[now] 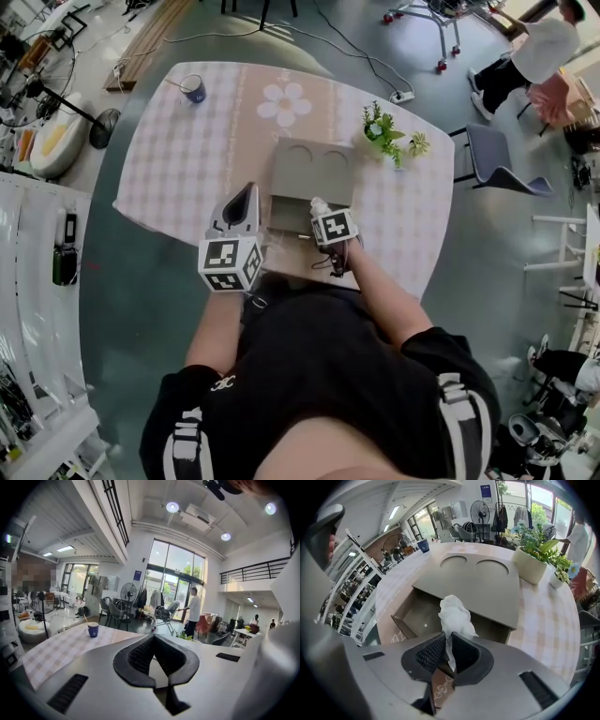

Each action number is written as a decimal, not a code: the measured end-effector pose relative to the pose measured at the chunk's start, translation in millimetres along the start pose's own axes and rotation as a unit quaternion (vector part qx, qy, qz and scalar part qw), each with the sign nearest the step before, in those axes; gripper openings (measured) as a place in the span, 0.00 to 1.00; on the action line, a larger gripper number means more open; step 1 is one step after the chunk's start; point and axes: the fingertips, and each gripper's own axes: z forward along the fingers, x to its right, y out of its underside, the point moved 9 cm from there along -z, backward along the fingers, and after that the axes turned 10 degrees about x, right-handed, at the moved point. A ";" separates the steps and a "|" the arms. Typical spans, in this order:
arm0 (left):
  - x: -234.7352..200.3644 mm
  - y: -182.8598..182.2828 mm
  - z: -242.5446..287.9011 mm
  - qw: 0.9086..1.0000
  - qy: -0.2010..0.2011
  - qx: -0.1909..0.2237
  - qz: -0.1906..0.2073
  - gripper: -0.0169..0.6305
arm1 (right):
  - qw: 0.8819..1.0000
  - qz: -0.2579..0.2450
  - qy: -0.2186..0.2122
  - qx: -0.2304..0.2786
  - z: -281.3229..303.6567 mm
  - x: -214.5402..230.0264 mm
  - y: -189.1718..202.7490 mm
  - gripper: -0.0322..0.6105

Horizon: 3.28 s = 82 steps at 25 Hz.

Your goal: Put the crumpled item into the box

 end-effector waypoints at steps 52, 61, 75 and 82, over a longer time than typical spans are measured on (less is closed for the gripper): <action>56.5 -62.2 33.7 0.992 0.077 0.072 0.064 0.03 | 0.723 -0.018 0.199 0.662 -314.6 29.8 -112.3 0.05; 68.9 -67.0 42.5 0.990 0.093 0.079 0.071 0.03 | 0.737 0.003 0.190 0.649 -310.8 44.7 -100.6 0.05; 77.8 -62.5 51.3 0.989 0.112 0.068 0.072 0.03 | 0.760 0.005 0.189 0.622 -295.9 48.9 -92.9 0.05; 81.2 -60.5 50.9 0.989 0.116 0.065 0.073 0.03 | 0.766 0.010 0.186 0.615 -293.2 49.3 -88.7 0.05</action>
